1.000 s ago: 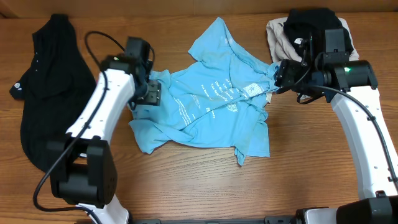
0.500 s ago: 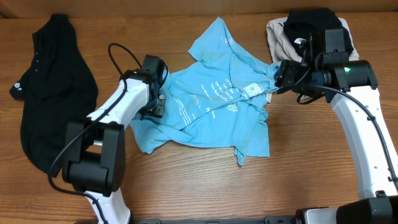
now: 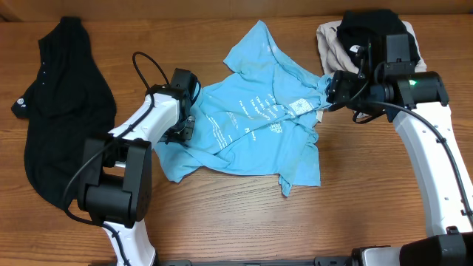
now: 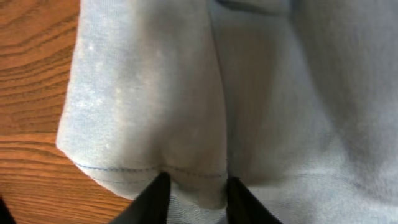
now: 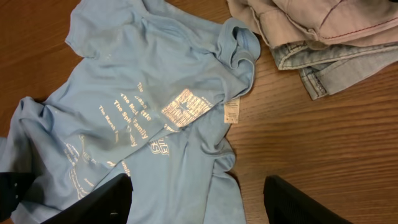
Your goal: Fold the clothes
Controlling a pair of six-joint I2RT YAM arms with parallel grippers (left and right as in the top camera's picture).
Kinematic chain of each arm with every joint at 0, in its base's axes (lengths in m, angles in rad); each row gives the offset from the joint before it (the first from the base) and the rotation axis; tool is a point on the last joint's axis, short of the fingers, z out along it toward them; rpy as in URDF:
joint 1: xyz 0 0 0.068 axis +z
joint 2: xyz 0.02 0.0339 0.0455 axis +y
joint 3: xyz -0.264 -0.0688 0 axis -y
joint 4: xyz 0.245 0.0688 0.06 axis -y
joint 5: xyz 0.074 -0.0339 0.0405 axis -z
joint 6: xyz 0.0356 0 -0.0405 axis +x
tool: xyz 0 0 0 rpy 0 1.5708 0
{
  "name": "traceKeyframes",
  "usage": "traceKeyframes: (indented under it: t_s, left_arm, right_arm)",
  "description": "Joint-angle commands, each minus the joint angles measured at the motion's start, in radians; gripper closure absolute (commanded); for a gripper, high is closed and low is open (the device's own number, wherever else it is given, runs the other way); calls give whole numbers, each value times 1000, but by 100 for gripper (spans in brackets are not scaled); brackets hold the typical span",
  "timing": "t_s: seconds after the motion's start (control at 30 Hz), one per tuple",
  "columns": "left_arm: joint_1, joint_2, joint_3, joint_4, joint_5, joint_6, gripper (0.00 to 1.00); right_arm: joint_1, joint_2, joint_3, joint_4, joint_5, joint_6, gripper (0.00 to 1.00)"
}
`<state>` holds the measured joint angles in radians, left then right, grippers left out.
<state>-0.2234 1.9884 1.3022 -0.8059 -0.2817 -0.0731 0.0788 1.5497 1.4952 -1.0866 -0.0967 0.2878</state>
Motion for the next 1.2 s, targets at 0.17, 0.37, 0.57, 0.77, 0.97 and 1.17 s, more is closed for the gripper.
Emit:
traceKeyframes:
  t_s: [0.17,0.37,0.57,0.77,0.97,1.17]
  left_arm:
    - [-6,17,40,5,-18,-2,96]
    - [-5,17,117,-37,-26,-3,96]
    - [2,16,292,-180,-59,-44,96]
    - [2,16,476,-299,-61,-37,96]
    - [2,21,500,-308,-33,-35,96]
    - [4,72,499,-335,2,-31,96]
  right_arm:
    - [-2,7,-4,14,11,-4,29]
    - [-2,7,-4,17,11,-4,29]
    - [-1,7,-4,21,11,-8,28]
    - [-1,7,-4,24,10,-8,29]
    - [-1,7,-4,23,10,-8,28]
    - [-1,7,-4,23,11,-8,29]
